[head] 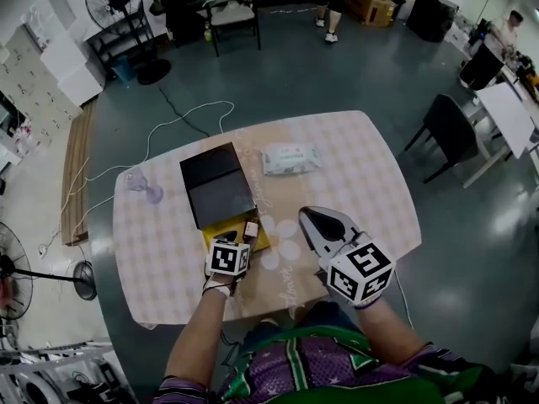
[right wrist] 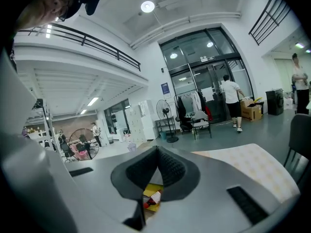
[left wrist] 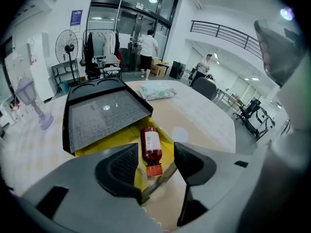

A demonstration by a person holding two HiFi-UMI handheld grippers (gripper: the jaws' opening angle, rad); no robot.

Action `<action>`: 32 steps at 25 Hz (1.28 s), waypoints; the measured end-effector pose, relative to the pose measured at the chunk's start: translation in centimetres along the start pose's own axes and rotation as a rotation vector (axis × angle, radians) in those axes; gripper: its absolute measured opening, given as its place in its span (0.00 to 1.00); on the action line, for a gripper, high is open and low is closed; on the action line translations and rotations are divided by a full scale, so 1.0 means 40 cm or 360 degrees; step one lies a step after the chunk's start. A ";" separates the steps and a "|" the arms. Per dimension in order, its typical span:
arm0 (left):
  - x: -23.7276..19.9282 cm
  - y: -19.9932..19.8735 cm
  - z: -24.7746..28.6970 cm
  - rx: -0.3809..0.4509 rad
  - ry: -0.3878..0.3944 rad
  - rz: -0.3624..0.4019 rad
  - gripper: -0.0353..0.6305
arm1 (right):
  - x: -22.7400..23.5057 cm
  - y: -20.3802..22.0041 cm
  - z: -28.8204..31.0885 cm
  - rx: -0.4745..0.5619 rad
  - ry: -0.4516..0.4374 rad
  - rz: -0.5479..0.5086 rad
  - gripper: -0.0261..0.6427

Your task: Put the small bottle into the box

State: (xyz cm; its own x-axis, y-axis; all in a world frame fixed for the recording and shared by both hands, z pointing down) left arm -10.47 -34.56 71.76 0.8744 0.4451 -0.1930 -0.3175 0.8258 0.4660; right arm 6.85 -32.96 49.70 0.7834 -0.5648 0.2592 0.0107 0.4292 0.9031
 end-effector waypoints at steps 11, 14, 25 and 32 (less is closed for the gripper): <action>0.019 0.073 -0.265 0.0367 -0.0025 -0.0100 0.42 | -0.107 -0.041 -0.111 0.0075 0.0090 -0.0078 0.05; 0.037 0.102 -0.365 0.0503 -0.0037 -0.0129 0.42 | -0.145 -0.060 -0.152 0.0108 0.0108 -0.0102 0.05; 0.110 0.129 -0.734 0.1016 -0.0050 -0.0031 0.42 | -0.318 -0.116 -0.278 0.0253 0.0131 -0.0182 0.05; 0.139 0.136 -0.938 0.1306 -0.0117 0.0114 0.42 | -0.399 -0.157 -0.347 0.0373 0.0167 -0.0240 0.05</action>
State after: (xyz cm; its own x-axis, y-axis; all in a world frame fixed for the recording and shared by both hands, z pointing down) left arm -21.10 -14.60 40.84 0.8930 0.4398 -0.0954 -0.0293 0.2684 0.9629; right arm 2.92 -16.85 35.16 0.8441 -0.5285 0.0899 -0.0022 0.1643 0.9864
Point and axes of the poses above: the fingertips, and each gripper's own axes: z forward along the fingers, x to its right, y out of its underside, the point moved 4 cm from there along -z, backward along the fingers, and after that the axes turned 5 degrees about -x, right-handed, at the moved point
